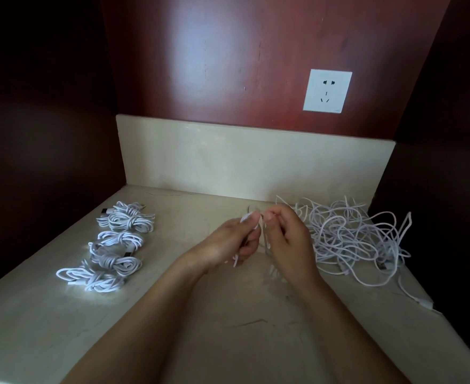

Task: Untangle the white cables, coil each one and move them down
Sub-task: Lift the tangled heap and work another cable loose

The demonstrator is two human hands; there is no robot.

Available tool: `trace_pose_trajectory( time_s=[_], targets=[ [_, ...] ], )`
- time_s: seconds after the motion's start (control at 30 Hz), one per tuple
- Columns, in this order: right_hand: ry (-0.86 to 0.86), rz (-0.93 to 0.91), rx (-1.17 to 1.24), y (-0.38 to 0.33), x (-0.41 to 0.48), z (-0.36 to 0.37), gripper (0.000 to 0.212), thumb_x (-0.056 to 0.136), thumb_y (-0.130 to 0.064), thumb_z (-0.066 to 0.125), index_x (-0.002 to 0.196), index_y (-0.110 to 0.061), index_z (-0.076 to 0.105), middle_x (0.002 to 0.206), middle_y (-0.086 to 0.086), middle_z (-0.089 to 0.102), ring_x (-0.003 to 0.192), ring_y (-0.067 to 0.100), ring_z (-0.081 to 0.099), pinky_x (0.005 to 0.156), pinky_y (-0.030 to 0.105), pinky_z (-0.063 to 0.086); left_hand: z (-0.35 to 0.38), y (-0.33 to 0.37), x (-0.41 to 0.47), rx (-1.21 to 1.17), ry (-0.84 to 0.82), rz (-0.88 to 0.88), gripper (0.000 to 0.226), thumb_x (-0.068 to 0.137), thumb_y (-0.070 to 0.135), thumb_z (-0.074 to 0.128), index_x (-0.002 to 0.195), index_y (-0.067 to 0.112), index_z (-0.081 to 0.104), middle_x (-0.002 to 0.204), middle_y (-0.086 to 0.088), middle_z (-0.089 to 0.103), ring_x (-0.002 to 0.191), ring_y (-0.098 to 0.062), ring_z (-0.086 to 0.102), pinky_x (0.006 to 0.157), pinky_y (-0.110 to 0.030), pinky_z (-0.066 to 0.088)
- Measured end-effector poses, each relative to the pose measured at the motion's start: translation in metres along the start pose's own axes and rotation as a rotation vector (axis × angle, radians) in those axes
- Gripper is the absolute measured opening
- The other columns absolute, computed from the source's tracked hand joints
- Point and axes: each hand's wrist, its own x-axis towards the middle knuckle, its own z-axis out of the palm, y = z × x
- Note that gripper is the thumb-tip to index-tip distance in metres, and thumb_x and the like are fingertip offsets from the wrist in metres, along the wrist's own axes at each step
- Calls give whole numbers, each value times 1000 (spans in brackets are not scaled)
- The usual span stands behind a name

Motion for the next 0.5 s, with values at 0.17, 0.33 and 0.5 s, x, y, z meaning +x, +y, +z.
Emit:
trace_pose_trajectory(
  time_s=[0.17, 0.33, 0.5],
  targets=[
    [-80, -40, -137, -4, -5, 1, 6, 96, -36, 43, 99, -35, 48, 72, -4, 63, 62, 14, 58, 61, 40, 49, -4, -2, 7, 4, 422, 222, 50, 106, 37, 27, 87, 10, 65, 50, -1, 48, 42, -12, 37, 41, -20, 33],
    [-184, -129, -309, 0, -6, 6, 15, 96, -35, 42, 105, -32, 53, 88, -7, 67, 79, 15, 62, 70, 38, 49, -18, -7, 9, -167, 495, 233, 47, 105, 43, 26, 111, 22, 68, 94, 1, 74, 63, -10, 48, 51, -22, 35],
    [-276, -159, -434, 9, -6, 8, 27, 98, -31, 42, 114, -23, 63, 93, 1, 68, 82, 20, 60, 67, 30, 38, -26, -1, 10, -675, 451, 216, 47, 105, 43, 26, 90, 13, 58, 61, 1, 61, 63, -16, 63, 78, -33, 55]
  ],
)
